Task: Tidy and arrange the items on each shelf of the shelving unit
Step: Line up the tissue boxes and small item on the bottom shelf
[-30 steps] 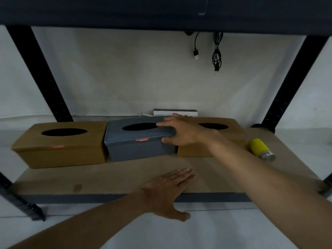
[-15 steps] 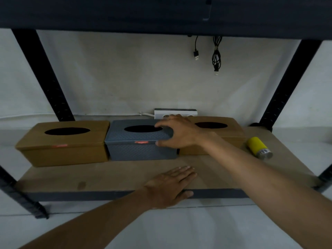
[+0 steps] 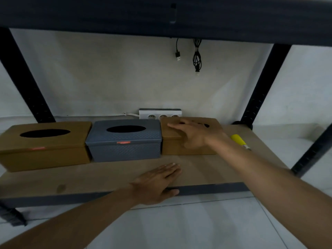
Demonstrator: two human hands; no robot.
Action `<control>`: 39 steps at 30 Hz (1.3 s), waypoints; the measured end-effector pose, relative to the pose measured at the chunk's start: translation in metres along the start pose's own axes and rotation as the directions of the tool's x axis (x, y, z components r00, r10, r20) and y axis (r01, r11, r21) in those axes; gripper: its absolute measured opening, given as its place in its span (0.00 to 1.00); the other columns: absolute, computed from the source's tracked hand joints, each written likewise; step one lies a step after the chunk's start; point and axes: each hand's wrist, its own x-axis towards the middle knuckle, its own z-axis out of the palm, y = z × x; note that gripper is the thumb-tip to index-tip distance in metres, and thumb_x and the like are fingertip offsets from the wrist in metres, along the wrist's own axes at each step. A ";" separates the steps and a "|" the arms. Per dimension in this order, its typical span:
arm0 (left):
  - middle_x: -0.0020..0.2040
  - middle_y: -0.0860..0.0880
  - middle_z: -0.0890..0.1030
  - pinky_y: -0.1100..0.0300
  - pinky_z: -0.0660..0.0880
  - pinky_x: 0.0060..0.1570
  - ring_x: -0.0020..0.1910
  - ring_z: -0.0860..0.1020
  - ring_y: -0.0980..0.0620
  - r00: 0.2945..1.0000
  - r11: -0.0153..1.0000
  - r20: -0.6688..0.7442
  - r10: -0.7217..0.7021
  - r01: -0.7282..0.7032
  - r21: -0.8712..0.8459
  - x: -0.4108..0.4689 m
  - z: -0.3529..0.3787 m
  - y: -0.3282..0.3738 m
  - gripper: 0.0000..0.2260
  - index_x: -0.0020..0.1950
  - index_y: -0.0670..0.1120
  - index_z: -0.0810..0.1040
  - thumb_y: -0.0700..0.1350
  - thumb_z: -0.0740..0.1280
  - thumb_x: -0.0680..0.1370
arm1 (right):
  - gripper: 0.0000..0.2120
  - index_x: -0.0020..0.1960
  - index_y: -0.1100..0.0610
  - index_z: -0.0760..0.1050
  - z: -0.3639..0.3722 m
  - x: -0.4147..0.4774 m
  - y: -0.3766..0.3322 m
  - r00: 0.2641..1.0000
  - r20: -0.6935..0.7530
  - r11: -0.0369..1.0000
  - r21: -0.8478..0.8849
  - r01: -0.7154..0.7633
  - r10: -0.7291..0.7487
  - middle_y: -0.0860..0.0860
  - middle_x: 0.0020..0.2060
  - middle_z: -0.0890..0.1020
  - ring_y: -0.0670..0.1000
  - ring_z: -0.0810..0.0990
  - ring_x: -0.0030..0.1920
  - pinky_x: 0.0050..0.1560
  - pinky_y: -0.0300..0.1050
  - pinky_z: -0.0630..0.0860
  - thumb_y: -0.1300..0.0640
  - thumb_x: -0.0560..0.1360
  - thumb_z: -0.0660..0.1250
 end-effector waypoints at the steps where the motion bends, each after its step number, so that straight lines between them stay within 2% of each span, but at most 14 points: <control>1: 0.81 0.53 0.41 0.71 0.31 0.68 0.75 0.35 0.63 1.000 1.000 -0.002 0.002 -0.002 -0.002 0.004 0.000 0.002 0.32 0.82 0.49 0.42 0.63 0.49 0.83 | 0.44 0.79 0.34 0.48 -0.001 -0.001 0.004 1.000 -0.006 1.000 0.029 0.010 -0.010 0.48 0.81 0.50 0.54 0.51 0.79 0.77 0.59 0.55 0.57 0.75 0.69; 5: 0.81 0.54 0.41 0.69 0.34 0.70 0.76 0.36 0.63 0.999 0.999 -0.007 0.032 -0.032 -0.017 0.023 0.003 0.015 0.33 0.82 0.50 0.42 0.65 0.47 0.82 | 0.31 0.74 0.35 0.64 -0.017 -0.018 0.027 0.976 -0.209 0.965 0.261 0.002 0.054 0.48 0.73 0.67 0.50 0.65 0.72 0.71 0.46 0.65 0.44 0.73 0.68; 8: 0.81 0.54 0.41 0.71 0.33 0.68 0.75 0.36 0.64 0.998 0.998 -0.015 0.057 -0.058 -0.036 0.038 0.002 0.031 0.33 0.82 0.49 0.42 0.64 0.47 0.83 | 0.14 0.60 0.41 0.77 -0.031 -0.038 0.065 0.884 -0.377 0.882 0.465 -0.077 0.276 0.47 0.58 0.76 0.46 0.74 0.56 0.54 0.36 0.69 0.49 0.74 0.70; 11: 0.80 0.56 0.40 0.71 0.33 0.68 0.74 0.36 0.64 0.997 0.995 -0.013 0.072 -0.073 -0.063 0.052 0.001 0.047 0.33 0.82 0.49 0.42 0.63 0.48 0.83 | 0.05 0.45 0.46 0.78 -0.023 -0.056 0.115 0.797 -0.370 0.840 0.457 -0.291 0.478 0.48 0.47 0.79 0.50 0.80 0.51 0.42 0.37 0.70 0.49 0.70 0.70; 13: 0.80 0.56 0.41 0.67 0.37 0.72 0.76 0.37 0.62 0.997 0.995 -0.016 0.078 -0.079 -0.068 0.062 0.002 0.056 0.32 0.82 0.49 0.42 0.63 0.48 0.83 | 0.09 0.49 0.47 0.78 -0.006 -0.069 0.139 0.784 -0.259 0.790 0.446 -0.421 0.565 0.49 0.49 0.77 0.52 0.78 0.53 0.45 0.39 0.73 0.49 0.70 0.70; 17: 0.79 0.58 0.39 0.64 0.40 0.74 0.77 0.38 0.62 0.997 0.993 -0.007 0.074 -0.074 -0.092 0.082 0.004 0.070 0.32 0.82 0.50 0.41 0.64 0.47 0.83 | 0.33 0.69 0.51 0.68 0.026 -0.090 0.166 0.787 -0.072 0.738 0.407 -0.538 0.613 0.55 0.67 0.71 0.57 0.74 0.62 0.51 0.45 0.72 0.45 0.70 0.77; 19: 0.80 0.56 0.40 0.66 0.39 0.73 0.76 0.38 0.63 0.998 0.993 0.001 0.065 -0.065 -0.100 0.089 0.005 0.075 0.32 0.82 0.50 0.41 0.64 0.48 0.83 | 0.37 0.71 0.51 0.65 0.037 -0.093 0.170 0.796 -0.074 0.746 0.410 -0.525 0.601 0.56 0.67 0.72 0.58 0.75 0.62 0.50 0.46 0.72 0.42 0.68 0.78; 22: 0.81 0.53 0.41 0.67 0.36 0.71 0.78 0.40 0.60 0.999 0.996 -0.008 0.052 -0.053 -0.074 0.096 0.008 0.078 0.32 0.82 0.49 0.42 0.63 0.48 0.83 | 0.33 0.68 0.50 0.65 0.057 -0.093 0.168 0.811 -0.165 0.774 0.452 -0.443 0.561 0.53 0.55 0.76 0.55 0.77 0.52 0.45 0.46 0.71 0.42 0.70 0.76; 25: 0.81 0.53 0.41 0.70 0.33 0.69 0.78 0.40 0.59 0.998 0.997 -0.023 0.056 -0.057 -0.050 0.095 0.008 0.078 0.32 0.82 0.49 0.42 0.62 0.48 0.84 | 0.27 0.66 0.48 0.67 0.067 -0.094 0.169 0.808 -0.254 0.803 0.455 -0.385 0.532 0.53 0.52 0.78 0.53 0.76 0.48 0.40 0.44 0.70 0.46 0.72 0.74; 31: 0.81 0.54 0.39 0.72 0.30 0.66 0.75 0.37 0.63 0.997 0.997 -0.032 0.066 -0.068 -0.043 0.094 0.010 0.077 0.33 0.82 0.50 0.41 0.64 0.48 0.83 | 0.18 0.60 0.57 0.79 0.058 -0.083 0.178 0.745 -0.396 0.735 0.653 -0.183 0.537 0.52 0.50 0.80 0.51 0.79 0.52 0.42 0.33 0.70 0.63 0.70 0.76; 34: 0.80 0.55 0.39 0.72 0.31 0.66 0.73 0.36 0.65 0.997 0.996 -0.031 0.073 -0.074 -0.041 0.094 0.010 0.076 0.34 0.82 0.50 0.40 0.65 0.49 0.83 | 0.25 0.65 0.54 0.75 0.054 -0.076 0.180 0.779 -0.328 0.664 0.733 -0.146 0.534 0.52 0.54 0.80 0.52 0.80 0.52 0.43 0.39 0.76 0.66 0.70 0.74; 36: 0.80 0.56 0.39 0.72 0.30 0.66 0.73 0.36 0.65 0.997 0.996 -0.031 0.074 -0.075 -0.043 0.094 0.010 0.076 0.34 0.82 0.51 0.40 0.65 0.49 0.83 | 0.27 0.67 0.54 0.72 0.051 -0.074 0.181 0.797 -0.348 0.687 0.717 -0.113 0.494 0.51 0.54 0.79 0.52 0.80 0.53 0.36 0.33 0.76 0.70 0.71 0.70; 37: 0.80 0.56 0.39 0.72 0.30 0.65 0.73 0.36 0.65 0.997 0.996 -0.028 0.074 -0.075 -0.045 0.094 0.010 0.076 0.34 0.82 0.51 0.40 0.65 0.49 0.83 | 0.26 0.66 0.53 0.73 0.050 -0.073 0.180 0.802 -0.363 0.704 0.703 -0.100 0.475 0.50 0.54 0.79 0.50 0.80 0.53 0.34 0.31 0.74 0.71 0.71 0.69; 39: 0.80 0.56 0.38 0.73 0.29 0.64 0.73 0.35 0.65 0.997 0.996 -0.026 0.077 -0.079 -0.047 0.094 0.011 0.076 0.35 0.81 0.51 0.39 0.65 0.50 0.82 | 0.22 0.60 0.49 0.76 0.048 -0.071 0.176 0.820 -0.354 0.709 0.700 -0.088 0.451 0.47 0.53 0.80 0.48 0.80 0.53 0.41 0.36 0.77 0.68 0.71 0.70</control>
